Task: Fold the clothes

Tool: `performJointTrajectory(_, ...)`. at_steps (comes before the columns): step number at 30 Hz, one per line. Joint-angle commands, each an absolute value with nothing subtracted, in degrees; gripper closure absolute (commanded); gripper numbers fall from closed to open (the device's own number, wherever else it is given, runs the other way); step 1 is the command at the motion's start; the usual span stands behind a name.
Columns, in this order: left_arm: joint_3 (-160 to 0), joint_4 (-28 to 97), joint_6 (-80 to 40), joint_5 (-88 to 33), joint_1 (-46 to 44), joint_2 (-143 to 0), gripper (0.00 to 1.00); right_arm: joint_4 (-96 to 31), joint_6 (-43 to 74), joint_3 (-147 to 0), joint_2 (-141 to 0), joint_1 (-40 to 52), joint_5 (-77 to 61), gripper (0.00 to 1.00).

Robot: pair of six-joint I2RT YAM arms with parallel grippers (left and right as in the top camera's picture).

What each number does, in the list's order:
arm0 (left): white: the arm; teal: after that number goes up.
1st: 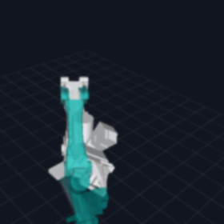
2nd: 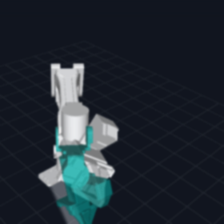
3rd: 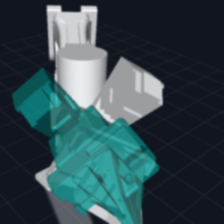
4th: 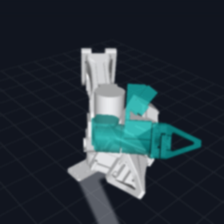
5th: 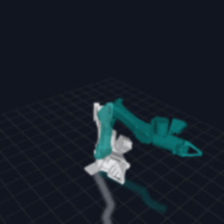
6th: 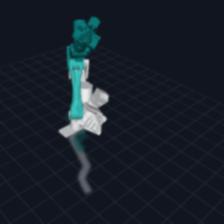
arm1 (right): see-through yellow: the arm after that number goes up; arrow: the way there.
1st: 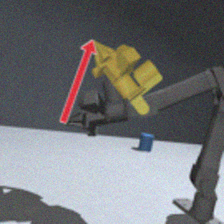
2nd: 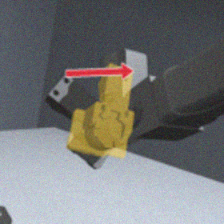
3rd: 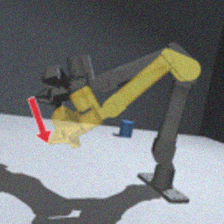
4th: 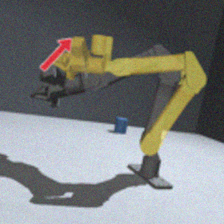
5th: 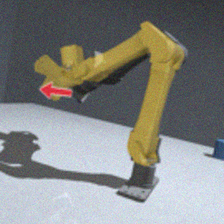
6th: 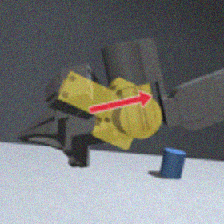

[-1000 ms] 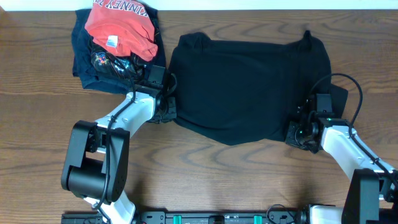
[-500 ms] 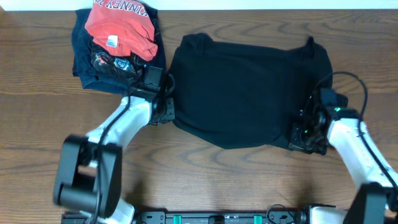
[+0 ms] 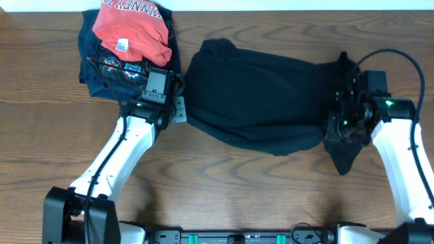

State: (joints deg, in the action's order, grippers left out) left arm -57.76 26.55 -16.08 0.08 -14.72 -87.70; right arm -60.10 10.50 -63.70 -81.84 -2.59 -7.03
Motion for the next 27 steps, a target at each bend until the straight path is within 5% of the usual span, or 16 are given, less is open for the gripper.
performJointTrajectory(1, -58.0, 25.2, -15.1, 4.2, -14.4, -89.2, 0.94, -54.8, 9.6, -64.8, -84.7, -4.4, -7.4, 0.99)
performJointTrajectory(7, -58.0, 23.0, -15.1, 4.1, -14.4, -91.1, 0.94, -37.3, 9.6, -64.8, -89.0, -5.8, -11.0, 0.99)
performJointTrajectory(8, -58.0, 22.8, -15.1, 4.1, -14.4, -91.4, 0.94, -34.8, 9.6, -64.8, -89.6, -5.8, -11.0, 0.91)
performJointTrajectory(10, -58.0, 22.6, -15.1, 4.1, -14.4, -91.7, 0.94, -33.0, 9.5, -64.8, -90.0, -5.6, -11.0, 0.33)
performJointTrajectory(13, -58.0, 22.6, -15.1, 4.1, -14.4, -92.1, 0.94, -33.9, 9.6, -65.1, -89.7, -5.5, -11.1, 0.08)
performJointTrajectory(18, -58.0, 22.6, -15.1, 4.1, -14.4, -92.3, 0.94, -39.8, 7.7, -67.1, -88.9, -3.9, -12.8, 0.09)
performJointTrajectory(27, -58.0, 23.0, -15.1, 4.1, -14.4, -92.3, 0.94, -45.7, 7.9, -66.3, -89.0, 7.7, -8.0, 0.35)
